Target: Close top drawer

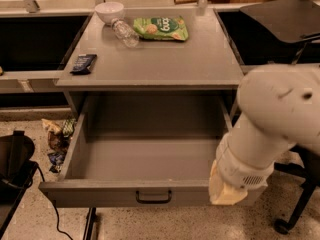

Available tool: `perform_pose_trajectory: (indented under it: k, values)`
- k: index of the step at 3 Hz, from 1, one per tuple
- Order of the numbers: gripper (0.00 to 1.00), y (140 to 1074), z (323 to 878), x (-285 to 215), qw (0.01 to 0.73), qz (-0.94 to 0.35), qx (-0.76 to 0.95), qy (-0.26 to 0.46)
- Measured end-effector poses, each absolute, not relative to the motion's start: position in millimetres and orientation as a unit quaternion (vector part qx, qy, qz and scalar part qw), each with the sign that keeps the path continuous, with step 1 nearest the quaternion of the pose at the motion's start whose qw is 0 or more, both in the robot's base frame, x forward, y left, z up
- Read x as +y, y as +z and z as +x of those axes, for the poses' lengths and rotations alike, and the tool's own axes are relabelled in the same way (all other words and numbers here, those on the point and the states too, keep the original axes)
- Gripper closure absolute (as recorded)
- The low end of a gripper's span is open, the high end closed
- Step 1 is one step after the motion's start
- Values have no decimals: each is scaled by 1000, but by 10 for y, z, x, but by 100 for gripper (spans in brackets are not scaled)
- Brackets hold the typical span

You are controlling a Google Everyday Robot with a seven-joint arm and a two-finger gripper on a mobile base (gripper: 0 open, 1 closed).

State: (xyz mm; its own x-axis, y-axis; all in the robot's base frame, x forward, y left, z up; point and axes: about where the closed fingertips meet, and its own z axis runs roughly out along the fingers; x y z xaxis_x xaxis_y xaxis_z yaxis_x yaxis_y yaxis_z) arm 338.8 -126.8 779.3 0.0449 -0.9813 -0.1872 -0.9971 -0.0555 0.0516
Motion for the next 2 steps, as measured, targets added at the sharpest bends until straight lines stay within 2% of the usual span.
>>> perform_pose_trajectory:
  k: [2]
  values:
    - [100, 6966, 3095, -1274, 34, -701, 706, 99]
